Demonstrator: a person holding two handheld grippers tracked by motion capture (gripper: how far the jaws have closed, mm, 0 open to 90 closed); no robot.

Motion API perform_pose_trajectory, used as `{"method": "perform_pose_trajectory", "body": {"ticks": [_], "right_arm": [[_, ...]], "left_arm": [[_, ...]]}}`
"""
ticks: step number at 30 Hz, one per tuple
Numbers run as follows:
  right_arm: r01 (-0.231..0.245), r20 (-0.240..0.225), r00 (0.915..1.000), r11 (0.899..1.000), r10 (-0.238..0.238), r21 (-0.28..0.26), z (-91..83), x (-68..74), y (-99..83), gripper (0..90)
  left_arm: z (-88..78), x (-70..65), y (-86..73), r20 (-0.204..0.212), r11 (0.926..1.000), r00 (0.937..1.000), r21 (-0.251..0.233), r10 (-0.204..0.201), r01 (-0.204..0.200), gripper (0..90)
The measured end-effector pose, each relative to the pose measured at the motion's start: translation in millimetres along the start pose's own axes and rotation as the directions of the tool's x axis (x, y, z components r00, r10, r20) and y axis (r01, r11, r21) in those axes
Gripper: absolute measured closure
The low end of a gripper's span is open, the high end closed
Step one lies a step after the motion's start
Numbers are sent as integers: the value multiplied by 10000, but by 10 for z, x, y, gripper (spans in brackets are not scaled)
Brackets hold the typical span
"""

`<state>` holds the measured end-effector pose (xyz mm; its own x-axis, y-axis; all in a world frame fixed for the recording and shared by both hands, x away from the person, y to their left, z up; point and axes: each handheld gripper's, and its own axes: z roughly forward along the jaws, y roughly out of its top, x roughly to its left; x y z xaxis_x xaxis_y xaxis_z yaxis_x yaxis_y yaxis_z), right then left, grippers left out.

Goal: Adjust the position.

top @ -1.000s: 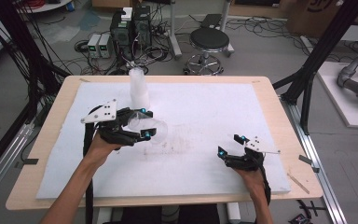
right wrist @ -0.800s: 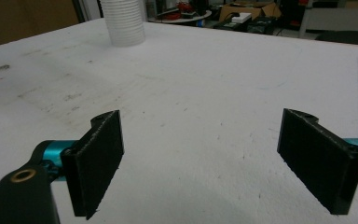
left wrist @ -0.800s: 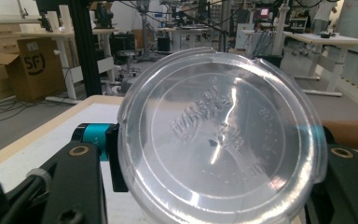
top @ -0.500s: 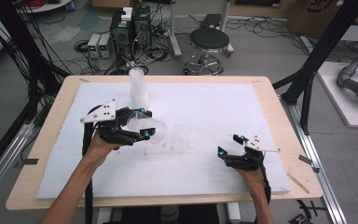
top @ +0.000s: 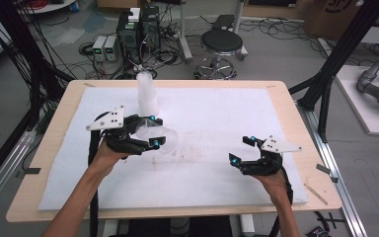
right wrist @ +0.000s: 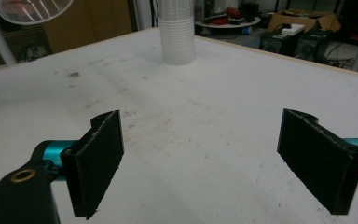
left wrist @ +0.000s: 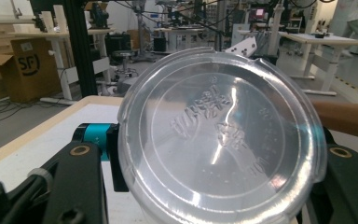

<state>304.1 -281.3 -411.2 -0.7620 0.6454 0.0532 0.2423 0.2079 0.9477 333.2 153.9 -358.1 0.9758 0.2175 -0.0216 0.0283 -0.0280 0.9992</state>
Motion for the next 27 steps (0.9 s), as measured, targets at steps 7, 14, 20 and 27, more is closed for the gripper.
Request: {"method": "perform_pose_trajectory", "body": {"ticks": [7, 14, 20, 27], "right_arm": [[382, -1056, 9936, 9991, -399, -186, -8, 13, 224, 144], [984, -2023, 9745, 9951, -967, -14, 55, 92, 451, 144], [1313, -3052, 9442, 9913, -1240, 35, 182, 163, 587, 143], [1511, -4073, 9021, 9885, -1423, -107, 336, 225, 668, 143]], "left_arm": [[11, 3, -12, 190, 10000, 9998, -74, -59, 60, 398], [45, -14, -20, 428, 9999, 9990, 28, -108, 107, 399], [91, -36, -28, 561, 9995, 9983, 283, -142, 126, 400], [203, -97, -25, 915, 9987, 9957, 494, -131, 86, 400]]}}
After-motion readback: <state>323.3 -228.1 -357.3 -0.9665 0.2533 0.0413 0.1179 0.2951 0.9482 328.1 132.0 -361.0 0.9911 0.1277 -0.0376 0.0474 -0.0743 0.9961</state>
